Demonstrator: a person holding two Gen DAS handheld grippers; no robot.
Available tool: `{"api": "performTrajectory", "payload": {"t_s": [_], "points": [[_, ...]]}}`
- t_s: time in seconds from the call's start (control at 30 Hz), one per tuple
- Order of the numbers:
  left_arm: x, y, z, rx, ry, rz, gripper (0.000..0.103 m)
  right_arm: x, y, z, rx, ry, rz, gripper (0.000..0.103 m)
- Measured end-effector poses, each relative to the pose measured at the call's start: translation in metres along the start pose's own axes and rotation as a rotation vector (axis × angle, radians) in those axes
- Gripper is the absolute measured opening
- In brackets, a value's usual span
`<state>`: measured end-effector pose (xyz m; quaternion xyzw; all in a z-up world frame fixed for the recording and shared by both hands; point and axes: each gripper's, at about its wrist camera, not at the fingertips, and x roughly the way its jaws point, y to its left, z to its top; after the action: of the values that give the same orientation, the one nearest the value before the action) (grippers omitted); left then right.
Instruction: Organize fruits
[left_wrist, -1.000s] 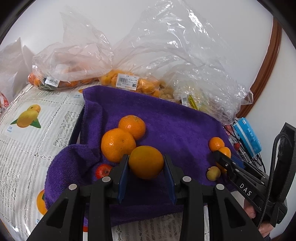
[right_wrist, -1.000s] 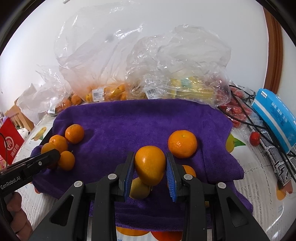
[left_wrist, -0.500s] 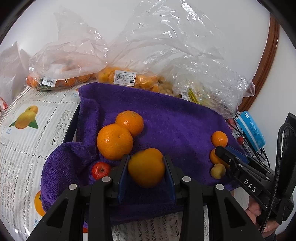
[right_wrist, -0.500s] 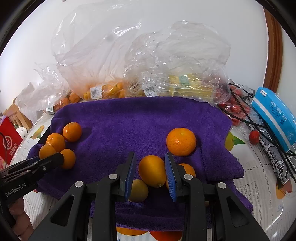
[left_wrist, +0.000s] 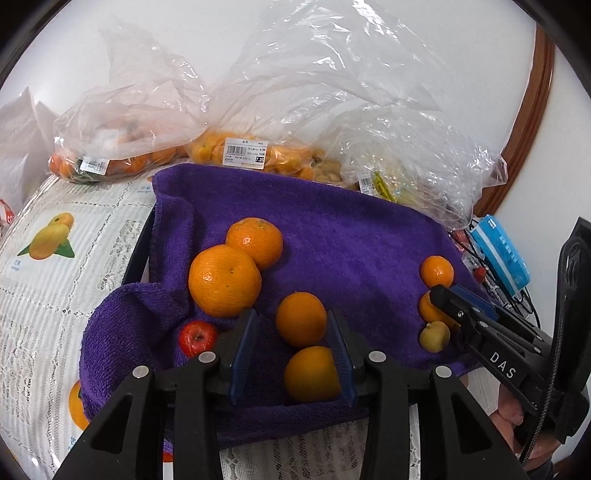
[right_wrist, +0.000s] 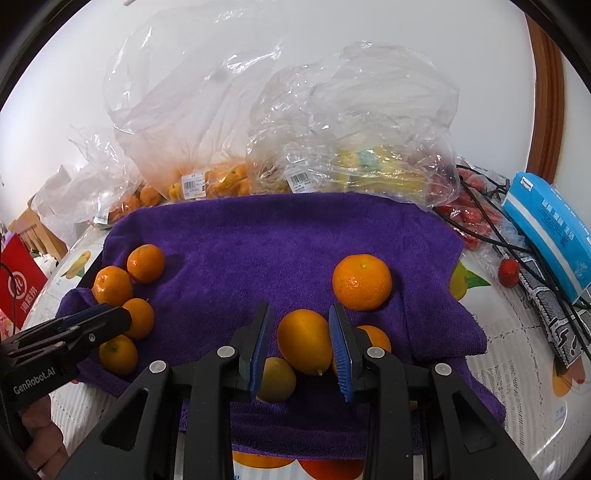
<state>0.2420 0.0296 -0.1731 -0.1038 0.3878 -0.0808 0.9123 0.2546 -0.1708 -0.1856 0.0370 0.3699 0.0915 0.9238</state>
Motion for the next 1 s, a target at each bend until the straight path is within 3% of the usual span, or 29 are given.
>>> {"api": "performTrajectory", "payload": {"t_s": [0.43, 0.57, 0.8, 1.0], "points": [[0.0, -0.005, -0.001, 0.03, 0.01, -0.014, 0.051, -0.003, -0.001, -0.001, 0.011, -0.009, 0.0, 0.035], [-0.002, -0.005, -0.001, 0.028, 0.012, -0.029, 0.054, -0.008, -0.003, -0.001, 0.014, -0.03, 0.006, 0.043], [-0.005, -0.006, -0.001, 0.028, 0.012, -0.032, 0.055, -0.013, -0.004, 0.0, 0.019, -0.048, -0.002, 0.044], [-0.01, -0.006, -0.002, 0.016, 0.001, -0.022, 0.056, -0.021, -0.005, 0.001, 0.012, -0.062, 0.0, 0.051]]}}
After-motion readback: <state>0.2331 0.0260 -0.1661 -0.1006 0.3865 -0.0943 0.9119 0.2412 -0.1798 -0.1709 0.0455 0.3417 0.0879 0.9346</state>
